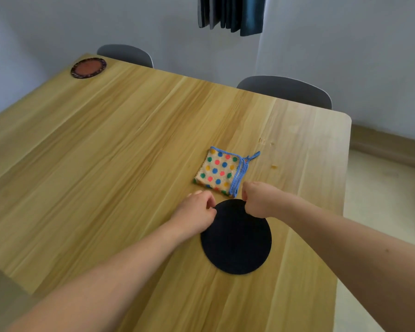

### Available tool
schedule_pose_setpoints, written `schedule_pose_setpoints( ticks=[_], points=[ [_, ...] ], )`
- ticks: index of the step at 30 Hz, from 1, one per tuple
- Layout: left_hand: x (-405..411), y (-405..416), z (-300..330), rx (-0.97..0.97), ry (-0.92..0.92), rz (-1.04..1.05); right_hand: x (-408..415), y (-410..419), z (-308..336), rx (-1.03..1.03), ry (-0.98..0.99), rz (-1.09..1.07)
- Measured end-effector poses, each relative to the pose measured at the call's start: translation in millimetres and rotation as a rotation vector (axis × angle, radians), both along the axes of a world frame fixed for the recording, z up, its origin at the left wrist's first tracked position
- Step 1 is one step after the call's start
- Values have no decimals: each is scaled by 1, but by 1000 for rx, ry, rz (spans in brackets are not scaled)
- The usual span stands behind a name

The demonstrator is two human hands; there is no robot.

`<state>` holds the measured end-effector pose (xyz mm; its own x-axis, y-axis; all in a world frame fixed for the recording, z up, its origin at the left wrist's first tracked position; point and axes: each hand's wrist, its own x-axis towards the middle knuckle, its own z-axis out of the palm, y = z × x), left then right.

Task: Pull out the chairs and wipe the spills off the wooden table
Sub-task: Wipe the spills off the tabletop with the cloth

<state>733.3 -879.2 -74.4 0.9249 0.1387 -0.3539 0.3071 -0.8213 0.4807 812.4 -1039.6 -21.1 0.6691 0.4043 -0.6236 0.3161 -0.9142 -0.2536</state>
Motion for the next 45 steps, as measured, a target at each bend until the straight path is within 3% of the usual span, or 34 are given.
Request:
schedule_pose_setpoints(
  ticks=[7,10,15,22,29,34,39,42,45],
  points=[
    [-17,63,33,-474,26,237,2,63,43,150,77,-81],
    [-22,103,45,-574,-20,328,3,100,49,272,28,-171],
    [-10,172,50,-472,-115,459,-3,169,27,389,-61,-312],
    [4,219,11,-290,-123,571,-20,228,-32,489,-172,-277],
    [34,195,4,-7,-147,428,-11,174,-36,418,-388,-115],
    [73,128,23,119,-163,148,18,87,-25,366,-478,-263],
    [105,38,10,65,-193,-75,22,8,-37,206,-547,-412],
    [115,0,-12,199,-267,-193,15,-20,-58,111,-574,-411],
    [120,-22,-35,303,-172,-249,3,-35,-81,90,-636,-380]
  ],
)
